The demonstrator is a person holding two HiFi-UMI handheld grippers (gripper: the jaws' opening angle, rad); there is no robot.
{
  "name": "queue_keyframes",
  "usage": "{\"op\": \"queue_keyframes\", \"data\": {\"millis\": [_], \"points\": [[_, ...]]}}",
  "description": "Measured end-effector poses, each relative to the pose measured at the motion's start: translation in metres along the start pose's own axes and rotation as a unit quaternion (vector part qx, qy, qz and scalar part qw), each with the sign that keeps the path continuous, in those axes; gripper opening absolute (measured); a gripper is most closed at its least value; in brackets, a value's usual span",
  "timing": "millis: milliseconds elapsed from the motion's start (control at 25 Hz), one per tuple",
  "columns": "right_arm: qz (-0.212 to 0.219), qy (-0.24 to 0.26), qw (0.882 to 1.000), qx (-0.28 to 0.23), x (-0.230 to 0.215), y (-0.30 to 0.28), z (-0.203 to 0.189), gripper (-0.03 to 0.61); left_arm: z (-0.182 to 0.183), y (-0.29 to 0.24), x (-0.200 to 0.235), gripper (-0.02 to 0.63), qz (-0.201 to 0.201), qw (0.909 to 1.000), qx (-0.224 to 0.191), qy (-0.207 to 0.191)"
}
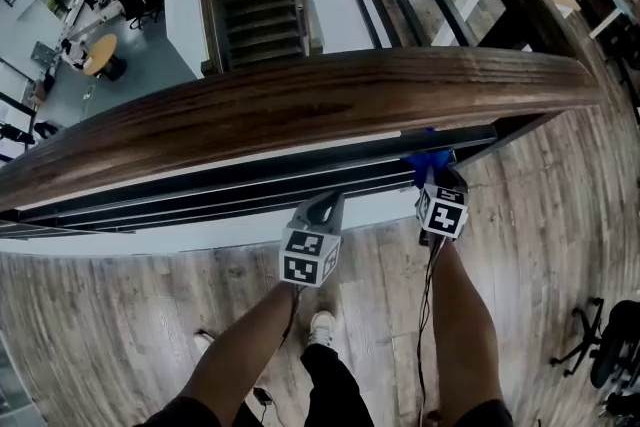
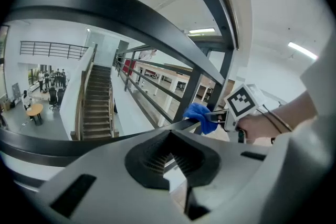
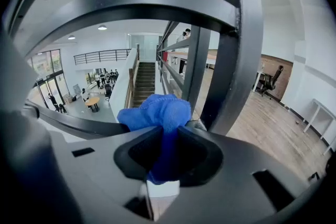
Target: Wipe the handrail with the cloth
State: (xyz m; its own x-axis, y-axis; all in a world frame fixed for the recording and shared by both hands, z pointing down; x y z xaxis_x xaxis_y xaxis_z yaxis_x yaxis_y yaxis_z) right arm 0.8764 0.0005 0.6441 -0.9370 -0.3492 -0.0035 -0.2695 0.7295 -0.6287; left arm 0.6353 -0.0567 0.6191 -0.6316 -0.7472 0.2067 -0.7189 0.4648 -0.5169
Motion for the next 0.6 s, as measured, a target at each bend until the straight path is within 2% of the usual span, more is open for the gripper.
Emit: {"op": "queue_keyframes", "data": {"millis": [120, 280, 360, 480, 600], "points": [[0.012, 0.012, 0.999, -0.050, 0.018, 0.011, 0.009, 0.091, 0.000, 0.004, 0.011, 0.005, -0.007, 0.9997, -0.016, -0.017], [0.060, 0.018, 0.992, -0.106, 0.095, 0.038, -0.002, 0.091, -0.006, 0.036, 0.052, 0.005, -0.003, 0.9987, -0.050, -0.007], [0.086, 0.012, 0.988, -0.127, 0.149, 0.049, -0.016, 0.091, -0.020, 0.061, 0.089, 0.003, 0.021, 0.9978, -0.064, -0.005], [0.132, 0.002, 0.977, -0.168, 0.243, 0.056, -0.035, 0.091, -0.055, 0.097, 0.165, 0.005, 0.081, 0.9949, -0.059, -0.008], [0.183, 0.016, 0.964, -0.191, 0.342, 0.055, -0.056, 0.092, -0.090, 0.136, 0.244, 0.005, 0.127, 0.9891, -0.074, 0.010]]}}
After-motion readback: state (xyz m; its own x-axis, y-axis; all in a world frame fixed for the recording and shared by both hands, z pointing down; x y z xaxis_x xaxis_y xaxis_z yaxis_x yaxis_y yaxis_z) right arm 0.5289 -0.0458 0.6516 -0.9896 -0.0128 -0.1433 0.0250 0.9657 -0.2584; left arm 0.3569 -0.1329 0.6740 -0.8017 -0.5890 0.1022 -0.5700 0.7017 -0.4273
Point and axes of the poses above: the fingertips, and each gripper's own axes: y backward along the fingers, x to its left, z out of its top, the point moved 2 cm from there along y, backward along the fingers, and after that the axes turned 11 degrees about z, right-handed, at the moved point
